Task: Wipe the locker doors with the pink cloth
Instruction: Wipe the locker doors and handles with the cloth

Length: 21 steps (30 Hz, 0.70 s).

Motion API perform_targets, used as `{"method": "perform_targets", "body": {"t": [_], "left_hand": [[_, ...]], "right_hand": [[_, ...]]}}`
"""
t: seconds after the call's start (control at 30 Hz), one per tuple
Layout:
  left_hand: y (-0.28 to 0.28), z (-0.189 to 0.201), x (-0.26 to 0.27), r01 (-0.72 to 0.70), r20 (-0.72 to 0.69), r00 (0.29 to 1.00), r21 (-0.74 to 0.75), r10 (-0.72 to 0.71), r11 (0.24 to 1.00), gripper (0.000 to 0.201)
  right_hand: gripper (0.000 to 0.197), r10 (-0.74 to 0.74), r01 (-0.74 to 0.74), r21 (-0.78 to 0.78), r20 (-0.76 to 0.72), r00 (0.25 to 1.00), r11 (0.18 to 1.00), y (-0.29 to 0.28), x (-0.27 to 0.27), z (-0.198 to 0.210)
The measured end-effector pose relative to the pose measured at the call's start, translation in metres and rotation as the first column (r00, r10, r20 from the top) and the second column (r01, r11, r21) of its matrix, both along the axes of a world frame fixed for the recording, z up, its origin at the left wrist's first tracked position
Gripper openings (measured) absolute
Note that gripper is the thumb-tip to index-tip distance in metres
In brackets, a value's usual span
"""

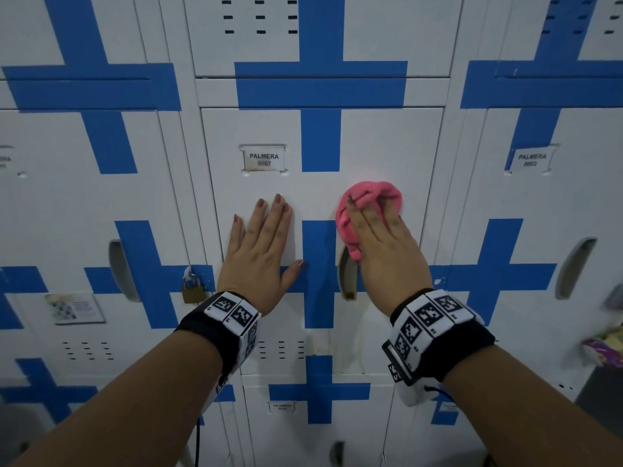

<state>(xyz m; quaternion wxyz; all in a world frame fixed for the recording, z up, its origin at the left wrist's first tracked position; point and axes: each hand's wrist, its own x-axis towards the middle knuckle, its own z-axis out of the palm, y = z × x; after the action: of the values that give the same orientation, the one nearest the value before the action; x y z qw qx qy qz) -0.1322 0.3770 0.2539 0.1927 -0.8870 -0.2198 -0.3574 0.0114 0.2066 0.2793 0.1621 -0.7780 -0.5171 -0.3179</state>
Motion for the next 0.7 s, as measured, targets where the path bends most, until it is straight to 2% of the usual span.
{"method": "perform_targets", "body": {"t": [0.1, 0.23, 0.37, 0.43, 0.5, 0.7], "left_hand": [[-0.001, 0.001, 0.000, -0.013, -0.004, 1.000, -0.002, 0.013, 1.000, 0.080], [-0.002, 0.001, 0.000, -0.005, 0.002, 1.000, -0.005, 0.005, 1.000, 0.079], [-0.002, 0.000, 0.000, 0.000, -0.001, 1.000, 0.006, 0.000, 1.000, 0.081], [-0.002, 0.000, 0.001, 0.008, 0.002, 1.000, 0.002, -0.008, 1.000, 0.081], [-0.003, 0.000, 0.001, 0.014, 0.003, 1.000, 0.000, -0.014, 1.000, 0.080], [-0.003, 0.001, 0.000, 0.013, 0.003, 1.000, 0.016, -0.013, 1.000, 0.078]], "right_hand": [[0.082, -0.017, 0.020, 0.045, -0.054, 0.998, 0.999, -0.001, 0.001, 0.006], [0.083, -0.011, 0.020, 0.100, -0.087, 0.996, 0.995, 0.005, -0.006, 0.020], [0.097, -0.011, 0.016, 0.043, -0.116, 0.993, 0.999, 0.011, -0.015, 0.027], [0.100, -0.028, 0.029, 0.012, -0.060, 0.998, 1.000, 0.015, -0.017, 0.028], [0.095, -0.027, 0.027, -0.026, -0.001, 1.000, 0.999, 0.019, -0.022, 0.027], [0.077, 0.071, -0.068, -0.084, 0.031, 0.997, 0.994, 0.023, -0.036, 0.008]]}}
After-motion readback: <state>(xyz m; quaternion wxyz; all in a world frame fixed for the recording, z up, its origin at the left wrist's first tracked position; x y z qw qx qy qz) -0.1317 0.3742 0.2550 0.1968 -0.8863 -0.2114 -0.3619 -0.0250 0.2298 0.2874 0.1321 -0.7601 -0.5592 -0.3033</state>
